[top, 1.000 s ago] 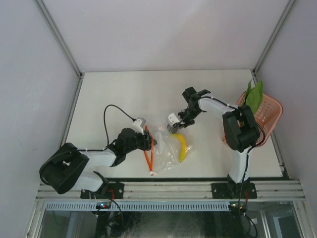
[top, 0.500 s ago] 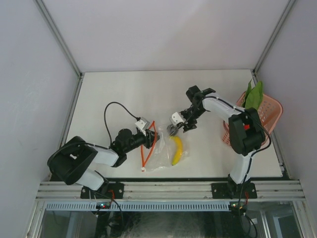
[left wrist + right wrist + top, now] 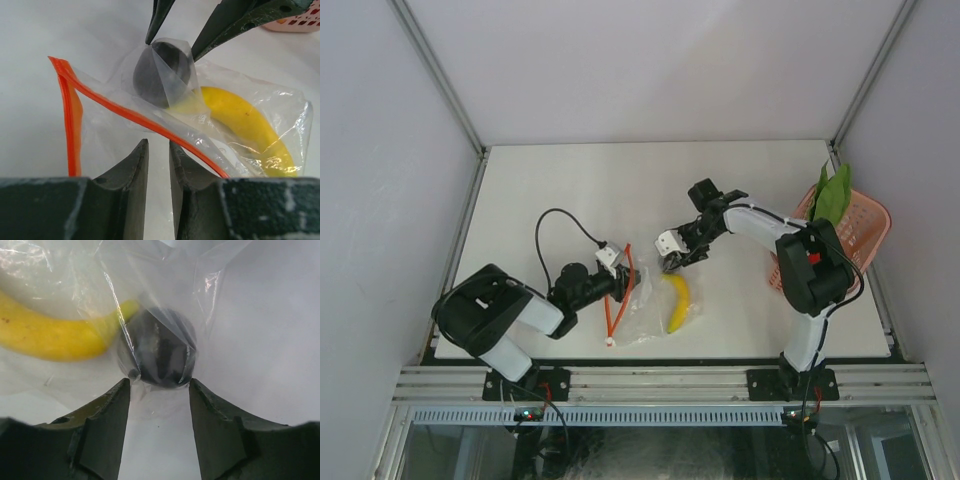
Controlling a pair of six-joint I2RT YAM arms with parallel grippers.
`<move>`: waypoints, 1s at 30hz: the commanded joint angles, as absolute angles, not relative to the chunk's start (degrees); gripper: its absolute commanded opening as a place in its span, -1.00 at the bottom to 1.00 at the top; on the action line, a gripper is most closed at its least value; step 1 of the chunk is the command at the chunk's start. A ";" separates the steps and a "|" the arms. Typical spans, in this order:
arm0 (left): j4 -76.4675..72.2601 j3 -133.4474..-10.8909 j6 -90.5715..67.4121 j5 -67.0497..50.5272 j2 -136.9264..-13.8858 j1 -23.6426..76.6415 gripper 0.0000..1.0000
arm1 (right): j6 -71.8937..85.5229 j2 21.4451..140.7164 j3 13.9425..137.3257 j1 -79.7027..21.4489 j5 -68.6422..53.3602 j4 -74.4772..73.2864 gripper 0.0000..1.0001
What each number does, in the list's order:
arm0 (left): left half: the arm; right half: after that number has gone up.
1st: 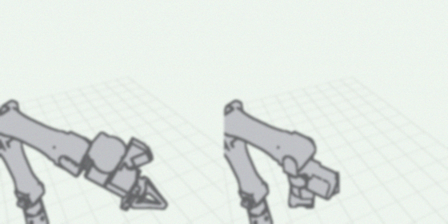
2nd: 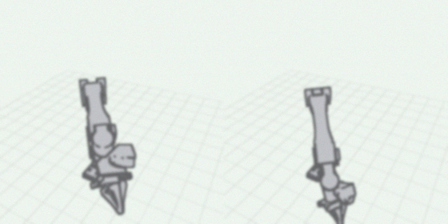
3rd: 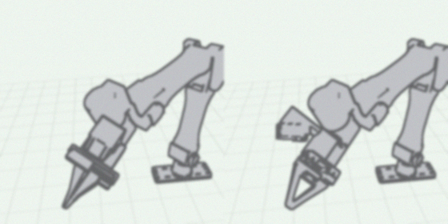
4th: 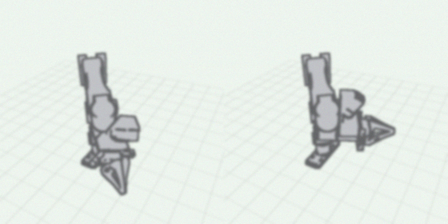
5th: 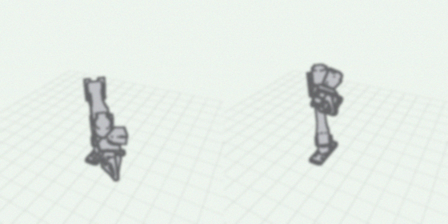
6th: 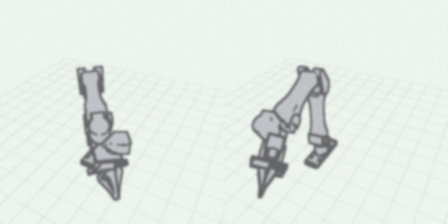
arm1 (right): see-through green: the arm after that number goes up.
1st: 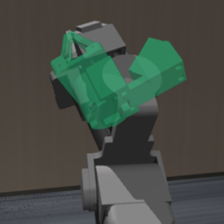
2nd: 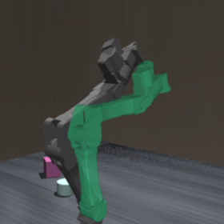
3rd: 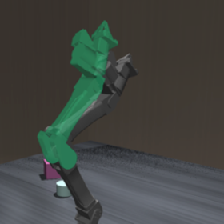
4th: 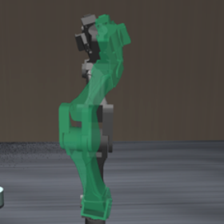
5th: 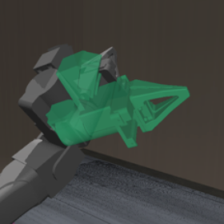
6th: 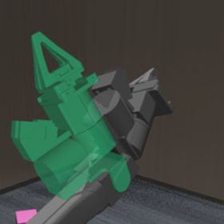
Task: Open the zip-top bag and remove the fake food
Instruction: Pick up the fake fruit from the zipper food storage bag.
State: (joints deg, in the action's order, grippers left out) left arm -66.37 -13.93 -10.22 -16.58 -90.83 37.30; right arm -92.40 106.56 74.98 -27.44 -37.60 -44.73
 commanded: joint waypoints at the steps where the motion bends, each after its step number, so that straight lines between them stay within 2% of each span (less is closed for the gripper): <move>1: -67.78 -12.82 -7.62 -13.39 -92.13 36.91 -0.52 | -90.22 107.40 74.72 -29.15 -36.24 -41.97 -0.06; 2: -67.77 -12.48 -7.63 -12.38 -92.18 36.91 -0.59 | -89.89 107.75 74.77 -29.48 -35.83 -41.75 -0.12; 4: -67.77 -11.75 -8.10 -9.96 -91.80 36.78 -0.69 | -89.41 108.42 74.96 -30.14 -34.99 -41.74 -0.38; 6: -67.77 -11.00 -8.35 -8.40 -91.08 36.57 -0.76 | -89.14 109.28 75.51 -30.48 -34.92 -42.75 -0.77; 8: -67.71 -10.46 -8.48 -7.31 -90.45 36.44 -0.79 | -89.40 109.82 76.03 -30.58 -34.89 -43.73 -1.00; 12: -60.48 -11.00 -10.70 -0.89 -88.47 35.22 -0.95 | -89.66 110.27 76.95 -30.69 -33.59 -45.70 -1.00; 16: -57.64 -10.49 -11.47 3.45 -85.68 34.80 -0.94 | -88.87 110.78 78.96 -29.65 -32.41 -47.86 -1.00; 19: -57.52 -10.54 -10.37 1.57 -84.31 34.80 -0.92 | -90.38 110.13 79.03 -28.95 -34.17 -49.47 -1.00; 20: -58.17 -10.55 -9.74 -0.13 -84.15 34.80 -0.89 | -90.35 109.68 79.04 -28.92 -34.26 -49.57 -0.97; 25: -65.54 -9.35 -7.09 -9.48 -84.29 34.80 -0.75 | -90.54 103.90 76.77 -27.86 -38.05 -46.65 -0.21; 30: -67.64 -9.12 -4.50 -14.21 -84.64 34.83 -0.61 | -91.66 98.81 72.70 -27.95 -43.37 -43.04 0.14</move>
State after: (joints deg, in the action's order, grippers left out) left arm -61.93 -9.85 -8.10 -8.14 -85.54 35.05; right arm -90.48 104.66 74.52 -28.01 -36.86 -46.37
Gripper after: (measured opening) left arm 0.177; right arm 0.532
